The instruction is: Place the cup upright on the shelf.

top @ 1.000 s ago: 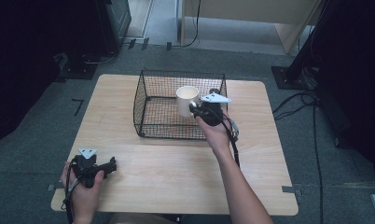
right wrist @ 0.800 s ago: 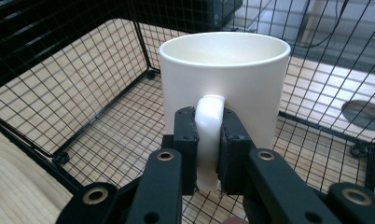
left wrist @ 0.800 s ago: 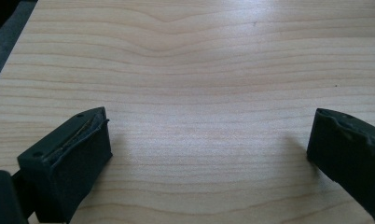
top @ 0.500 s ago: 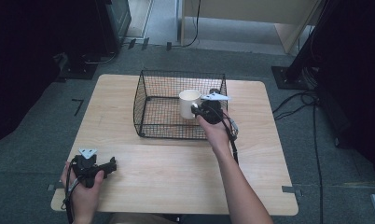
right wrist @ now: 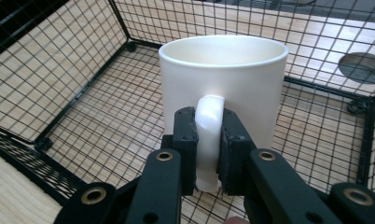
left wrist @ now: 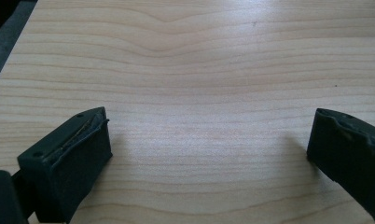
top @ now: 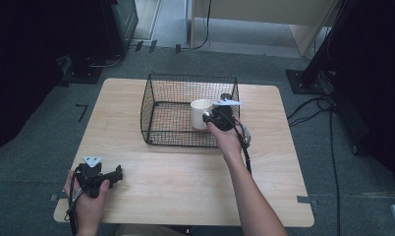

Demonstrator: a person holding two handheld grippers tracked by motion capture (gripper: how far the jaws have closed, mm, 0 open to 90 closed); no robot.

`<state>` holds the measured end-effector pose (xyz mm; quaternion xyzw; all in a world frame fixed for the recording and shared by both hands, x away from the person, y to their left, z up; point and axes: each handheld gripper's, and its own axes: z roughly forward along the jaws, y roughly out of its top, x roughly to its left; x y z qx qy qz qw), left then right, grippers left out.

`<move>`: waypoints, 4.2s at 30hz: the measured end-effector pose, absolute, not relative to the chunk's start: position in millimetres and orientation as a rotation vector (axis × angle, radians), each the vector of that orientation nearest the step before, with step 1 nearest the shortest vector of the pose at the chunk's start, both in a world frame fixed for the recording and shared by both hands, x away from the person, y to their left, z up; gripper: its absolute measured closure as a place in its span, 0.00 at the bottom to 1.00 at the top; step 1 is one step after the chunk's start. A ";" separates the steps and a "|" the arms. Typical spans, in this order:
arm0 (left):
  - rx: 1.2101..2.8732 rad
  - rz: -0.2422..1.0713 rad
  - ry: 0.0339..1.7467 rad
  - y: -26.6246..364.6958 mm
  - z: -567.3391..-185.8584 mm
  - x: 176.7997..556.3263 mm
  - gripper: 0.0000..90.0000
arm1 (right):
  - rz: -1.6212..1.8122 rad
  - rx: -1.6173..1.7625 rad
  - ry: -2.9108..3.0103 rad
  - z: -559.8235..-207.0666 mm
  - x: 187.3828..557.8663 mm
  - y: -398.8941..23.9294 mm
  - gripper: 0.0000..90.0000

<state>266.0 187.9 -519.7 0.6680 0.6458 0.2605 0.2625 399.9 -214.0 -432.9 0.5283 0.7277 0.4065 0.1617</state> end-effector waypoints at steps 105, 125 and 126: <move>1.811 0.704 1.744 187.9 -519.7 266.2 0.00 | 1.052 1.556 1.912 -469.1 251.2 -356.8 0.00; 1.813 0.703 1.743 187.9 -519.6 266.1 0.00 | 0.919 1.659 1.844 -497.9 239.8 -397.2 0.00; 1.813 0.703 1.743 188.0 -519.6 266.1 0.00 | 0.918 1.664 1.842 -499.4 239.1 -398.5 0.00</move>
